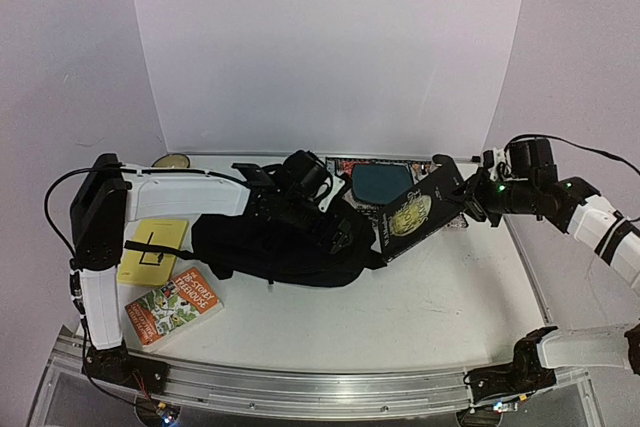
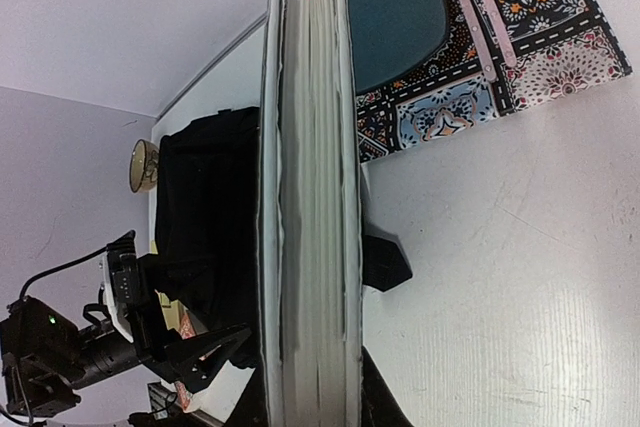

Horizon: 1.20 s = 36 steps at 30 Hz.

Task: Pack the student bag
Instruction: Pick up the largest pocket of the bag from the student bag.

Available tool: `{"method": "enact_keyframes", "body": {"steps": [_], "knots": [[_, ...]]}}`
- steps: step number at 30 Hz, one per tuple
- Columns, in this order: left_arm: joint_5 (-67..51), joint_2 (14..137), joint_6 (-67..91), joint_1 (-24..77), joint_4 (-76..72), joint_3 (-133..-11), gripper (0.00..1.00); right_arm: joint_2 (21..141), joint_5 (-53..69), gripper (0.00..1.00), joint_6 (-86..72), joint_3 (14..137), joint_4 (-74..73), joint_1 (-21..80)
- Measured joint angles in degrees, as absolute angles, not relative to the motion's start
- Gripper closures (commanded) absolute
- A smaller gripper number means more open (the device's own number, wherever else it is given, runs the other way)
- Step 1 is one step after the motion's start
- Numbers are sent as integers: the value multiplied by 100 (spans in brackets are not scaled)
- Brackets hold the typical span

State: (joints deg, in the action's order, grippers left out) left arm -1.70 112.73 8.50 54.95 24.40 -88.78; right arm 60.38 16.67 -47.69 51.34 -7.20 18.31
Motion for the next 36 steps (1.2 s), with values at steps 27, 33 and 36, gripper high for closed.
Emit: {"method": "enact_keyframes", "body": {"steps": [27,33,36], "knots": [[30,12195,1053,5434,3132,-9985,100,5833,1892,100,-4996,4671,-185,1831],[216,11489,1095,5348,3199,-10001,100,5856,2209,100,-5539,4240,655,1831],[264,11167,1173,5286,3205,-10011,100,5906,2268,100,-5881,3998,1045,1862]]}}
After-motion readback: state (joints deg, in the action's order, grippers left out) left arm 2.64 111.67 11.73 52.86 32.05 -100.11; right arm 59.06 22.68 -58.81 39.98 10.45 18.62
